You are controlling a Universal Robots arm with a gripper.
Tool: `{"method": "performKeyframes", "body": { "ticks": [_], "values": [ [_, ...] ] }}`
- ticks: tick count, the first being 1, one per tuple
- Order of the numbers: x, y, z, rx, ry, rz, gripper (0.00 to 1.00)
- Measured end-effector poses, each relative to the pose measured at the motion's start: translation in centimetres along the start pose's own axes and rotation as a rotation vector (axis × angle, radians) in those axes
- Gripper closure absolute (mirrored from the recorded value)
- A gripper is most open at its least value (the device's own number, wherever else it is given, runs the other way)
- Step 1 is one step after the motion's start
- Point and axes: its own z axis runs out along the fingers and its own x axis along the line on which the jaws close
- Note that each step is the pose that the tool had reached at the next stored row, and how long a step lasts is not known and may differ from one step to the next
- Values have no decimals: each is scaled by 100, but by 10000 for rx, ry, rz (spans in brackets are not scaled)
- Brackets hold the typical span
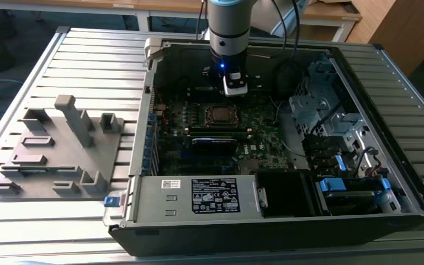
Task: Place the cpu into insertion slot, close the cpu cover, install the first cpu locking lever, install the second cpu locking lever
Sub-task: 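Install the first cpu locking lever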
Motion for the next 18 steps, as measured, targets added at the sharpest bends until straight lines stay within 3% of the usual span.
{"method": "performKeyframes", "body": {
  "ticks": [12,18],
  "values": [
    [36,-11,-2,-26,-61,-9,89],
    [41,-15,14,-60,-158,-25,89]
  ]
}}
